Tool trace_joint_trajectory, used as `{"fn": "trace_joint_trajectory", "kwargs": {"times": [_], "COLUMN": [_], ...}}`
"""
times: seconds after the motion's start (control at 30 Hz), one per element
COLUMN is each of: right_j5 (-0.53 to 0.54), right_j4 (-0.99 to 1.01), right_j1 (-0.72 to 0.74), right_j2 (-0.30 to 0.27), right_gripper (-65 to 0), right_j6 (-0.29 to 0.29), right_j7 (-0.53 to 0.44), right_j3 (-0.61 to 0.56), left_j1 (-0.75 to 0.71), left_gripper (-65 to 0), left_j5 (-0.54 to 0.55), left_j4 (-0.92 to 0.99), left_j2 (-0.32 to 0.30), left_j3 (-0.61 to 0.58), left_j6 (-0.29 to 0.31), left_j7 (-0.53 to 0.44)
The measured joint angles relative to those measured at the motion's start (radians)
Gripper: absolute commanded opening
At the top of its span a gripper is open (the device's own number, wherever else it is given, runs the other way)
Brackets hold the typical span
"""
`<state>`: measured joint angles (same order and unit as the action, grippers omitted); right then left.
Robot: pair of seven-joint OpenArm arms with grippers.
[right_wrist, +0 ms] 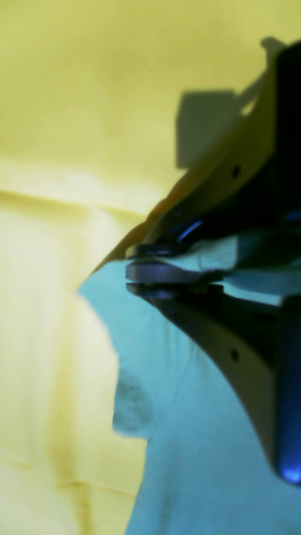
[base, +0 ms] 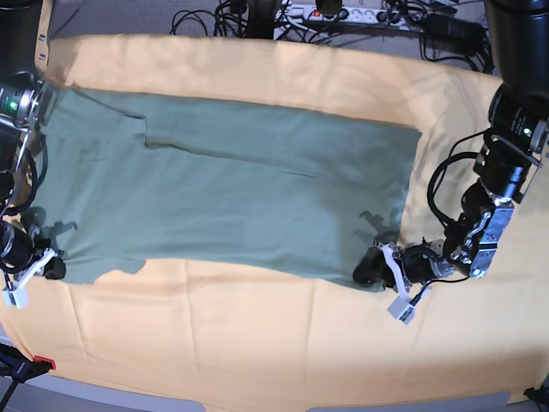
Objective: Fold the T-shirt properly
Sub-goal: 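Lift the gripped edge and fold it over toward the first fold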
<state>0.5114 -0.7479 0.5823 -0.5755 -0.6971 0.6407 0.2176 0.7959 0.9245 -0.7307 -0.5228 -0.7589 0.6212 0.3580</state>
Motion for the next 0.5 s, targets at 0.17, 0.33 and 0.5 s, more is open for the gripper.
{"fn": "trace_joint_trajectory", "kwargs": {"times": [0.17,0.33,0.5], "right_j5": [-0.006,0.068,0.145], "right_j4": [0.0,0.0,-0.023], "right_j1": [-0.002,-0.026,-0.094], "right_j2": [0.001,-0.002,0.0], "right_gripper": [-65.0,-65.0,-65.0], "right_j6": [0.0,0.002,0.005], "right_j7": [0.006,0.094,0.149], "right_j3": [0.0,0.0,0.0], "left_j1": [0.0,-0.001,-0.001], "left_gripper": [-65.0,-65.0,-65.0], "left_j5": [-0.013,0.142,0.327], "left_j4": [0.0,0.001,0.001], "left_j2": [0.0,-0.006,-0.006], "left_j3": [0.0,0.0,0.0], "left_j6": [0.026,0.069,0.068], "left_j7": [0.002,0.147,0.279]}}
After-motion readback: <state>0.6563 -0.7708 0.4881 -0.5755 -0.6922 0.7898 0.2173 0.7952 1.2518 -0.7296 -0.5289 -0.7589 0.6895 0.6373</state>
